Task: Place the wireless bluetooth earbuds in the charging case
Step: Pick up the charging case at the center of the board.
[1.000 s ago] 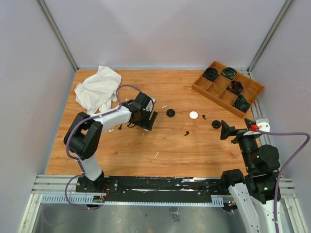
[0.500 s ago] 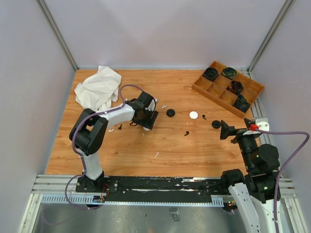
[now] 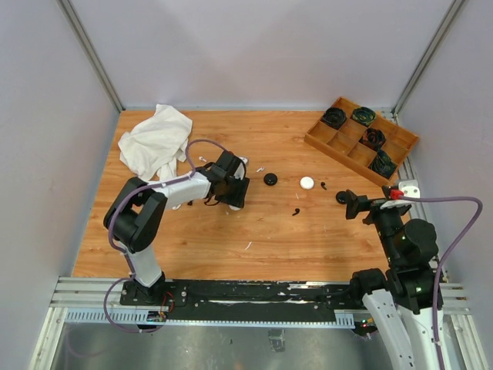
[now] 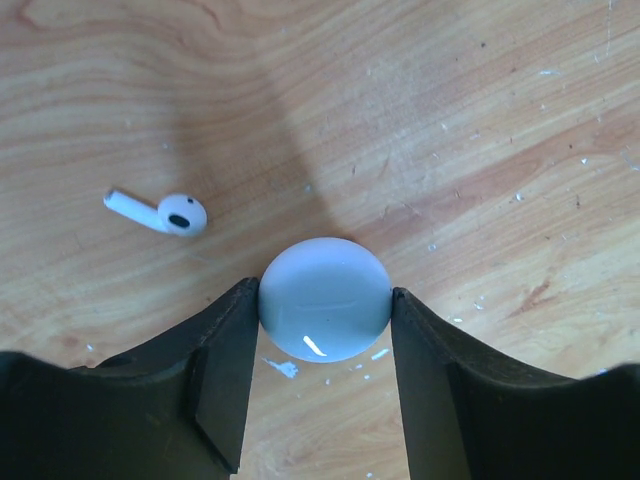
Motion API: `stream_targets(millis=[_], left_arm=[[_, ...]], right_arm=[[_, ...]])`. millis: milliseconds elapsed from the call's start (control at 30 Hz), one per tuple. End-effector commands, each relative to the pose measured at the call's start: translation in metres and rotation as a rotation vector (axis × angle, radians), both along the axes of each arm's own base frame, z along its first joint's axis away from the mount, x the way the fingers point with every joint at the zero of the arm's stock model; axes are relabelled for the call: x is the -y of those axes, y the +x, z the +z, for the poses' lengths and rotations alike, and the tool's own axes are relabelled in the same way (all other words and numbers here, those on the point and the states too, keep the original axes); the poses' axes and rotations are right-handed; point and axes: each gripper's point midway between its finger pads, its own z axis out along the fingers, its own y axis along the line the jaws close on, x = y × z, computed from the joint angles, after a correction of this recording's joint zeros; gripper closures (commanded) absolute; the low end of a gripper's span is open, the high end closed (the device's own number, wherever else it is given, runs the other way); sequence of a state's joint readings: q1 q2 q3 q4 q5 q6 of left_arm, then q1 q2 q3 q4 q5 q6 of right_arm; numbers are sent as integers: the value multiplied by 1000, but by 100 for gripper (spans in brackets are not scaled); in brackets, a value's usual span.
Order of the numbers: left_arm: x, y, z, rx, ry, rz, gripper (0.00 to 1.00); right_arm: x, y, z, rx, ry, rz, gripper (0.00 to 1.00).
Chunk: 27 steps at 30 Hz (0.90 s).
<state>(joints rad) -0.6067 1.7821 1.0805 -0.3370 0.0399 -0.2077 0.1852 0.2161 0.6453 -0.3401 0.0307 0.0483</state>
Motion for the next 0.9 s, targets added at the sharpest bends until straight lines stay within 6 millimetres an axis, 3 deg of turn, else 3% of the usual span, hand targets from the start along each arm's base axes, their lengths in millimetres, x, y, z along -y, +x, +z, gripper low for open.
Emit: stream_targets(millis=[0, 133, 267, 400, 533, 700, 867], left_arm=[[16, -1, 22, 30, -134, 84, 62], [27, -1, 43, 55, -233, 130, 66], [34, 0, 67, 90, -332, 179, 69], [45, 0, 95, 124, -466, 214, 70], [57, -3, 118, 148, -589, 221, 72], [67, -10, 133, 163, -681, 228, 73], [72, -12, 144, 204, -772, 280, 74]], right_arm=[[-3, 10, -4, -35, 38, -1, 1], [-4, 22, -22, -123, 79, -27, 2], [-20, 28, -40, -187, 99, 44, 2], [-44, 28, -42, -198, 118, 181, 1], [-66, 34, -57, -264, 144, 283, 1], [-96, 41, -65, -286, 197, 437, 1], [-131, 44, -84, -287, 197, 544, 1]])
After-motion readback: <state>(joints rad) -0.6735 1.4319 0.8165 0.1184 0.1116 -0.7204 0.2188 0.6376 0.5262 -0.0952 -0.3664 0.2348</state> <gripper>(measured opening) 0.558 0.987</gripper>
